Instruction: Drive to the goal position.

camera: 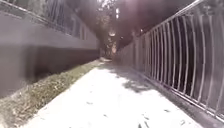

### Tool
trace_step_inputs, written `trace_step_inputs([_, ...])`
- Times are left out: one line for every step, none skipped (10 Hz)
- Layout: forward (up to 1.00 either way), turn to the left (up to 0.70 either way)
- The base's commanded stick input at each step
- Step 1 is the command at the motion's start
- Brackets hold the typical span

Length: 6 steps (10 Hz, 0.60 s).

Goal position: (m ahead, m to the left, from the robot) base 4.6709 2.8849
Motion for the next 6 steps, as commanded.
trace_step_inputs([0.5,-0.46])
trace_step_inputs([0.5,0.0])
trace_step_inputs([0.5,0.0])
trace_step_inputs([0.5,0.0])
trace_step_inputs([0.5,0.0])
trace_step_inputs([0.5,0.0])
